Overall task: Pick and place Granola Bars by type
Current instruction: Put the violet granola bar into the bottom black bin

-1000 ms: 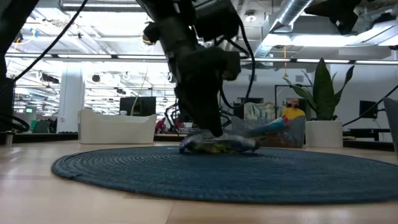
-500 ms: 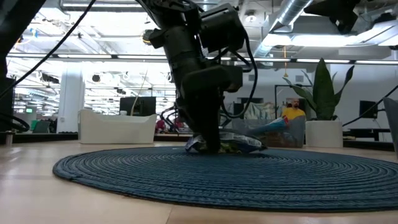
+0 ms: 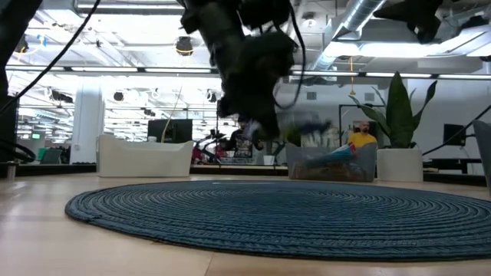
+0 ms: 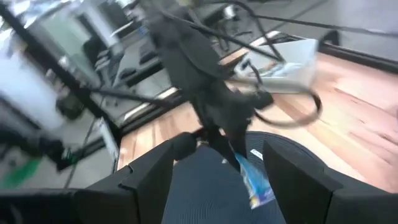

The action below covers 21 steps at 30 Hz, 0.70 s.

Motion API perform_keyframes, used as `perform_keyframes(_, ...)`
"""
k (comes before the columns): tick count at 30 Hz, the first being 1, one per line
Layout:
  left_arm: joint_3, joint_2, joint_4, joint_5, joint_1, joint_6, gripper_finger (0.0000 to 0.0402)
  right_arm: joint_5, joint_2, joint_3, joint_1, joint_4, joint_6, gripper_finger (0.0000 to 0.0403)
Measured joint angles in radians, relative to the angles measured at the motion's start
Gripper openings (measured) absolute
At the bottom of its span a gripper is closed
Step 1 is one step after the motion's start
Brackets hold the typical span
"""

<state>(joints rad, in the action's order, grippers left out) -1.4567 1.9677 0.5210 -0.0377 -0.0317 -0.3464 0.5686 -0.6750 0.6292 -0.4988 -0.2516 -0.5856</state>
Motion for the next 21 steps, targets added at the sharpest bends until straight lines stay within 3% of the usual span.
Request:
perform_keyframes(6, 0.0, -0.132, -0.031, 0.07, 0.042, -0.14, 0.0044, 0.01, 0.0, 0.0, 0.1, -0.001, -0.209, 0.024)
perform_keyframes(11, 0.0, -0.243, -0.167, 0.139, 0.08, -0.244, 0.0046, 0.01, -0.001, 0.0, 0.199, 0.027, -0.328, 0.024)
perform_keyframes(15, -0.001, -0.293, -0.273, 0.182, 0.099, -0.294, 0.0046, 0.004, -0.001, 0.0, 0.262, 0.145, -0.304, 0.024)
perform_keyframes(21, -0.001, -0.302, -0.433, 0.115, 0.116, -0.338, 0.0047, -0.124, -0.063, 0.0, 0.354, 0.36, -0.212, 0.024)
